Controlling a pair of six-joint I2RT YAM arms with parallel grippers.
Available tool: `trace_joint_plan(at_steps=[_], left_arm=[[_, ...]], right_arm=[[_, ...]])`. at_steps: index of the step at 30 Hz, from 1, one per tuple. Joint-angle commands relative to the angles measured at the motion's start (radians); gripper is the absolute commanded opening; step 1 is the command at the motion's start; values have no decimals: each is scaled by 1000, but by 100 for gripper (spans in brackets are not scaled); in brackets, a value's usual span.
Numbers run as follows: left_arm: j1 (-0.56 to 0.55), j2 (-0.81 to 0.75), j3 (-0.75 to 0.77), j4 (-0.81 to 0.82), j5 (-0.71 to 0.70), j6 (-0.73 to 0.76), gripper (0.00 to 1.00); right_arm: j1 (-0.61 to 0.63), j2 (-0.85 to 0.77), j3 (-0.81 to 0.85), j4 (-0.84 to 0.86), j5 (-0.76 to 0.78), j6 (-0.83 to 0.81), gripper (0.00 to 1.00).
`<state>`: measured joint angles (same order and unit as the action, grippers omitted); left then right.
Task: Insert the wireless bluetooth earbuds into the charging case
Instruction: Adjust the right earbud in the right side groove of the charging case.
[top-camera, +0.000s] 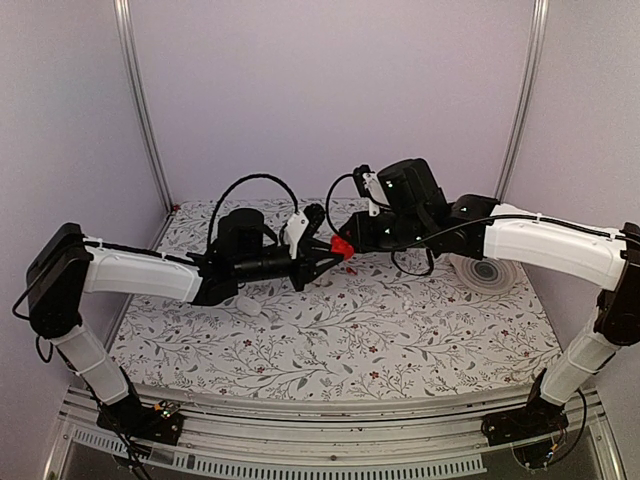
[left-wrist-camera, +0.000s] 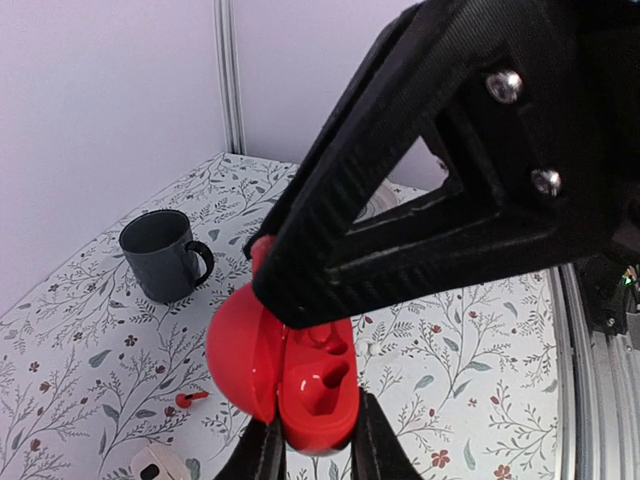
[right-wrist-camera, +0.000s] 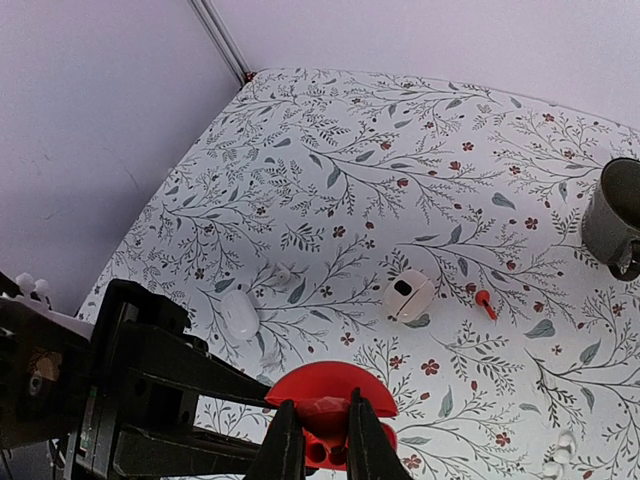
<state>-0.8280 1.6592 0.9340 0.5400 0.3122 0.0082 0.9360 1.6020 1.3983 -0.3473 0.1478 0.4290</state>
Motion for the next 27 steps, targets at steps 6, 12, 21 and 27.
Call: trace_joint_plan(at_steps=[6, 12, 21, 27], left_arm=[[10, 19, 18, 3, 24, -11, 0], [10, 19, 30, 0, 24, -13, 0], [12, 9, 38, -3, 23, -16, 0], [12, -4, 39, -3, 21, -15, 0]], right_arm=[[11, -25, 6, 38, 14, -15, 6], [25, -11, 16, 31, 12, -27, 6], [34, 2, 10, 11, 26, -29, 6], [41, 9, 9, 10, 41, -33, 6]])
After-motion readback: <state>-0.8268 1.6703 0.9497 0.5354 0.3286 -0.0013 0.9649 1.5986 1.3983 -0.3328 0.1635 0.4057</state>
